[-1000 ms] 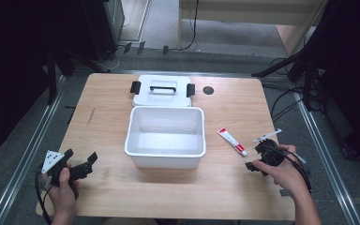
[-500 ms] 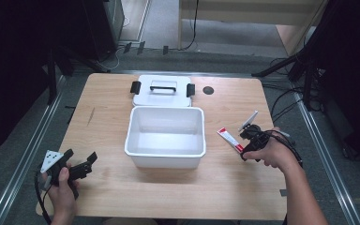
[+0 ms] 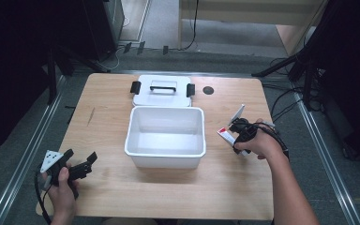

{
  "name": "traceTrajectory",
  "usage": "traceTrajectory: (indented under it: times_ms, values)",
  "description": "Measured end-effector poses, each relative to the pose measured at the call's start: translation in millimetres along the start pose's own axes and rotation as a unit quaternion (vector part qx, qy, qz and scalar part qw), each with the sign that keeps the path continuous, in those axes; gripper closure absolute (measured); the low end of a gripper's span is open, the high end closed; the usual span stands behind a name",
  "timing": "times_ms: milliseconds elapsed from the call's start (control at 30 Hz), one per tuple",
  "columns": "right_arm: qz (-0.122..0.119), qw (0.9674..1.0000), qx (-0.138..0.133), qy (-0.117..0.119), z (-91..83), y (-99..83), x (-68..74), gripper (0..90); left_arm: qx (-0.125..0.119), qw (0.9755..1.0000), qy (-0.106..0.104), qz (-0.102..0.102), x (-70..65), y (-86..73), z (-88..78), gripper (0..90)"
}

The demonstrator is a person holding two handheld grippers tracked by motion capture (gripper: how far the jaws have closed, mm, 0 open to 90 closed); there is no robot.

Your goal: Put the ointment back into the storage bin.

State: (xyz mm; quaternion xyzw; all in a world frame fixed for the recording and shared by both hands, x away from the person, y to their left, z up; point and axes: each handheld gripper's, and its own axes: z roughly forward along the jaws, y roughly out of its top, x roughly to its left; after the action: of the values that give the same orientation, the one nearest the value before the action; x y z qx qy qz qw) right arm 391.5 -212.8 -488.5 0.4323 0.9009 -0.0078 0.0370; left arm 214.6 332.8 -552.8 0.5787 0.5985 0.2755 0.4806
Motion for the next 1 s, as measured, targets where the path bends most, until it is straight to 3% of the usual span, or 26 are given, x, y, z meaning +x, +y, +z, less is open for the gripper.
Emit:
traceTrajectory:
  times_ms: [167,333,600,1000]
  values:
    - [0.003,1.0000,-0.001,-0.006,5.2,5.7,-0.7,53.9,0.000,1.0000,0.000,0.000,0.0,0.0,0.0,0.0]
    - [0.003,1.0000,-0.008,-0.002,6.8,12.8,1.4,59.3,0.000,1.0000,0.000,0.000,0.1,0.0,0.0,0.0]
    - [0.002,1.0000,0.003,-0.007,13.0,20.6,0.3,68.6,0.001,1.0000,-0.001,0.000,0.2,0.1,0.1,0.0]
    - [0.002,1.0000,0.004,0.001,15.3,21.1,-1.5,71.4,0.002,1.0000,-0.002,-0.001,0.3,0.1,0.2,0.0]
